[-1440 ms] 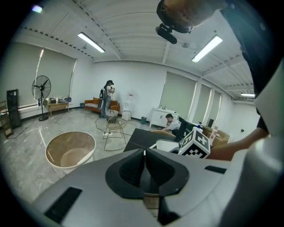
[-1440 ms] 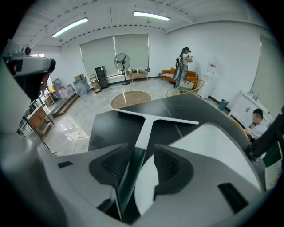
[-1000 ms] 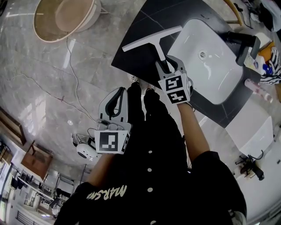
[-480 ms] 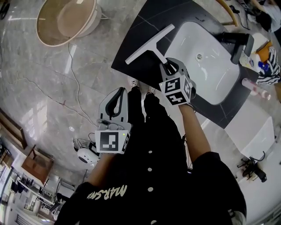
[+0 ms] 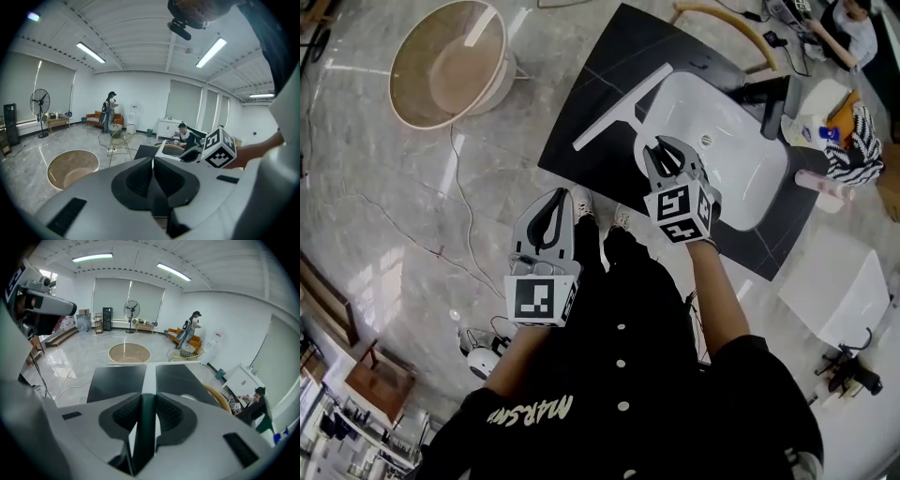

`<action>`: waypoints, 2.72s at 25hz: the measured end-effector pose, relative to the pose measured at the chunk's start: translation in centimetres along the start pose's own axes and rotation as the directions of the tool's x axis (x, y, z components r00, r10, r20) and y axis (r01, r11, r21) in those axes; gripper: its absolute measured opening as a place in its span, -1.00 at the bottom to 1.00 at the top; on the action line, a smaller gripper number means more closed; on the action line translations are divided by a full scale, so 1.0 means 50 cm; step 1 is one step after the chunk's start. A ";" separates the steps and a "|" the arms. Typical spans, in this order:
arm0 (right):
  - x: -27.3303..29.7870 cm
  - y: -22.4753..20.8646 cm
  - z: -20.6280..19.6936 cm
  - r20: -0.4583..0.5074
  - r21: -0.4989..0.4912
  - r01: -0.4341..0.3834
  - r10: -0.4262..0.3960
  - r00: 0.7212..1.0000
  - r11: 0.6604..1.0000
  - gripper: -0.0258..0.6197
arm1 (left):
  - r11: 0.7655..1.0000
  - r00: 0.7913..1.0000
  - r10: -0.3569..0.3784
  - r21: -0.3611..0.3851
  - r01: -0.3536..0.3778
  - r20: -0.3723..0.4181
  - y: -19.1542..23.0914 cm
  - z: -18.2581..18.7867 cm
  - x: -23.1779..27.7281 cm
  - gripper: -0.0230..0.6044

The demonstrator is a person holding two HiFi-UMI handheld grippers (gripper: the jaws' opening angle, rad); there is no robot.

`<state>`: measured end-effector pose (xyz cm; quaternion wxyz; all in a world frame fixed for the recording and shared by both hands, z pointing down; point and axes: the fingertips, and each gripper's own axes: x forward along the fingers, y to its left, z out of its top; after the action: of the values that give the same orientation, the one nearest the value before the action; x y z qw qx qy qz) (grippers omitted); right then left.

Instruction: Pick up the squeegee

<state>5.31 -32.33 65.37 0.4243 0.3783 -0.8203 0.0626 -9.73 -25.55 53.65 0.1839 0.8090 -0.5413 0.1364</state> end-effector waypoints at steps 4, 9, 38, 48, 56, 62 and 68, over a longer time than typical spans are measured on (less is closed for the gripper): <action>-0.070 -0.044 0.052 0.074 -0.006 0.075 -0.074 0.995 0.997 -0.65 | 0.999 0.998 -0.027 0.037 0.025 0.061 -0.019 0.055 -0.007 -0.86; -0.168 -0.077 0.114 0.174 0.024 0.133 -0.135 0.975 0.991 -0.65 | 0.998 0.992 -0.031 0.059 0.024 0.126 -0.022 0.120 -0.005 -0.86; -0.528 -0.285 0.303 0.603 0.402 0.306 -0.500 0.621 0.863 -0.65 | 0.979 0.896 -0.133 0.196 0.053 0.425 -0.059 0.442 0.034 -0.86; -0.561 -0.287 0.302 0.655 0.470 0.267 -0.535 0.534 0.842 -0.65 | 0.979 0.895 -0.137 0.193 0.059 0.425 -0.071 0.443 0.027 -0.86; -0.569 -0.282 0.294 0.656 0.476 0.279 -0.547 0.520 0.834 -0.65 | 0.978 0.888 -0.147 0.198 0.065 0.436 -0.084 0.444 0.019 -0.86; -0.572 -0.272 0.290 0.653 0.478 0.278 -0.549 0.522 0.833 -0.65 | 0.978 0.887 -0.152 0.195 0.071 0.437 -0.091 0.435 0.006 -0.86; -0.568 -0.268 0.292 0.653 0.473 0.276 -0.543 0.527 0.837 -0.65 | 0.977 0.885 -0.159 0.198 0.078 0.438 -0.097 0.435 0.004 -0.86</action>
<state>14.91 -31.87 32.10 -0.0277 0.6141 -0.7849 -0.0782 -4.68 -33.73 33.54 -0.0102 0.8630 -0.5046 -0.0195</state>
